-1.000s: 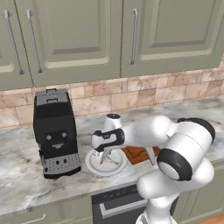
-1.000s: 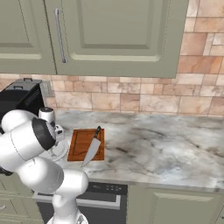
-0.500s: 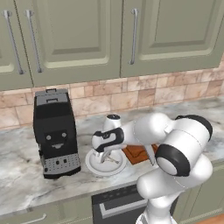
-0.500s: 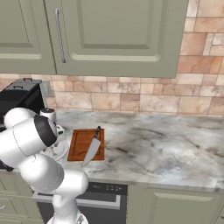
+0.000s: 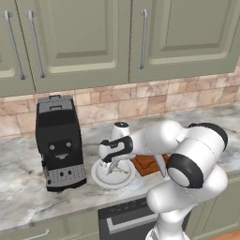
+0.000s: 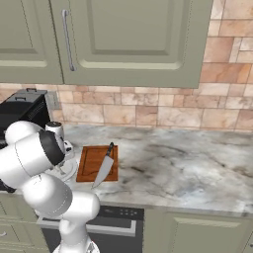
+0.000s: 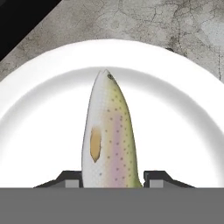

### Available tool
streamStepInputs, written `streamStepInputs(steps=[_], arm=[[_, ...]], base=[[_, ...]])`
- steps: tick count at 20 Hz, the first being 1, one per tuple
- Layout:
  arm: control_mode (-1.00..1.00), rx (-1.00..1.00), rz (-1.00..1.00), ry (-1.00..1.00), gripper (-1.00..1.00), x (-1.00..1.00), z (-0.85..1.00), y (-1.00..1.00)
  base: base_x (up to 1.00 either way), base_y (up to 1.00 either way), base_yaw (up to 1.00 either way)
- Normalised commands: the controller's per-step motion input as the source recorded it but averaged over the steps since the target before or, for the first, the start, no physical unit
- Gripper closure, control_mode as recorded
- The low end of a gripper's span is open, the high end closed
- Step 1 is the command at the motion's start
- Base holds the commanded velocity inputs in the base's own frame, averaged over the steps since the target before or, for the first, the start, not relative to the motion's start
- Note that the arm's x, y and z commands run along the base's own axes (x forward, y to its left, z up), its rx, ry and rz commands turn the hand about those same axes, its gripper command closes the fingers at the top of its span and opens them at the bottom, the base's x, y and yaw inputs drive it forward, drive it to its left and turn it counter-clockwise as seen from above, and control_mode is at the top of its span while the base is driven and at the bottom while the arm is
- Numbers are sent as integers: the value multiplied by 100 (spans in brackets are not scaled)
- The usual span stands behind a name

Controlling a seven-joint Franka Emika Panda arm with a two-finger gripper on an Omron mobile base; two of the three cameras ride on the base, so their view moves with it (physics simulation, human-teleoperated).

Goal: Pick up the knife from the drawer and place it on the cutting board. Then place the meat from the plate to the cutting board.

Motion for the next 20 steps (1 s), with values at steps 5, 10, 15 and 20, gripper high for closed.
streamStepInputs(steps=[5, 10, 15, 20], arm=[[-100, 0, 0, 0, 100, -4, 24, -2], [-100, 0, 0, 0, 100, -11, 34, -5], [-100, 0, -9, 0, 100, -5, 32, -28], [-100, 0, -25, 0, 100, 0, 19, -44]], base=[[0, 0, 0], [0, 0, 0], [0, 0, 0], [0, 0, 0]])
